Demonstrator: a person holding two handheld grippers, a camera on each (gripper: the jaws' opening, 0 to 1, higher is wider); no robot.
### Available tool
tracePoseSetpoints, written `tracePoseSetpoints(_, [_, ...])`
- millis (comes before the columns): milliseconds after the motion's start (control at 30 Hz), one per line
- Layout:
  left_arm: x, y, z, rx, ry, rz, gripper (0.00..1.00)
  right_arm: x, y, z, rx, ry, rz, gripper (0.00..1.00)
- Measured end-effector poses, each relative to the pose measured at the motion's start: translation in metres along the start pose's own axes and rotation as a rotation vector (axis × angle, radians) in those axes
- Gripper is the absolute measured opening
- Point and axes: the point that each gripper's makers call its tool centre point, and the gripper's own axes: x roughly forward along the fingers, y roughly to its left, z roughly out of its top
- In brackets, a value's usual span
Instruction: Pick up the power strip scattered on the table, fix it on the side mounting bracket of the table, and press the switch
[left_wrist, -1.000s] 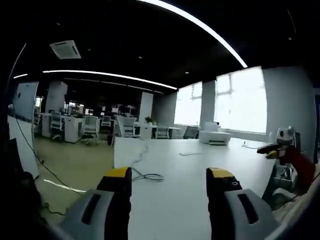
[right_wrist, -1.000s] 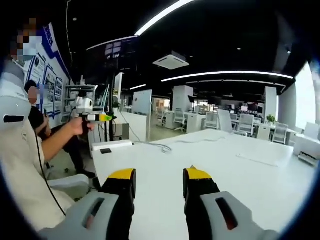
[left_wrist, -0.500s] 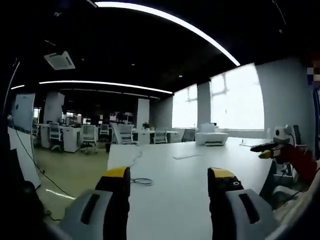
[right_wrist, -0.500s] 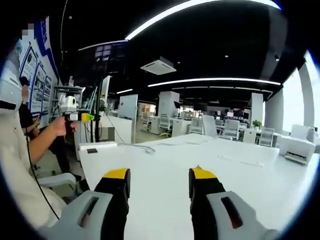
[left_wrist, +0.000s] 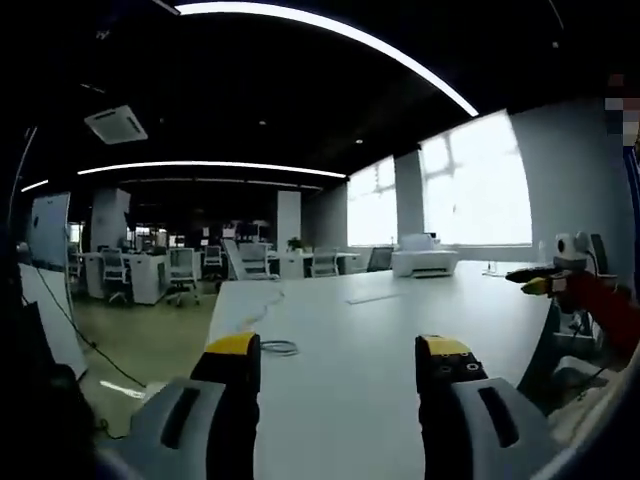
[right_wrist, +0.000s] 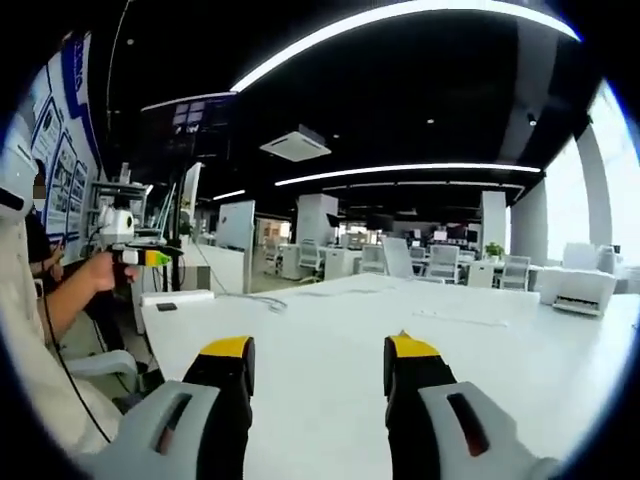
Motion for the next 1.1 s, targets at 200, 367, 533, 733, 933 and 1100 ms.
tracePoseSetpoints(200, [0.008,-0.015,-0.016,-0.056,0.019,-0.073,0.67,-0.008,-0.006,-0.003,0.019,-0.015,-0.011,0.48])
tracePoseSetpoints(367, [0.009,-0.012,-0.019,-0.049,0.009,-0.068,0.67,-0.009,-0.008,-0.011,0.026,0.009,-0.007,0.48])
tracePoseSetpoints(533, [0.008,-0.006,-0.025,-0.048,0.027,-0.059,0.67,-0.009,-0.010,-0.016,0.035,0.022,-0.005,0.47])
tracePoseSetpoints(733, [0.005,0.001,-0.026,-0.062,0.027,-0.049,0.67,-0.007,-0.010,-0.016,0.042,0.022,-0.004,0.47])
tracePoseSetpoints(933, [0.004,-0.001,-0.028,-0.086,0.035,-0.067,0.67,-0.007,-0.006,-0.015,0.042,0.021,0.008,0.47])
tracePoseSetpoints(1100, [0.003,-0.001,-0.030,-0.080,0.045,-0.068,0.67,-0.006,-0.003,-0.018,0.045,0.031,0.017,0.47])
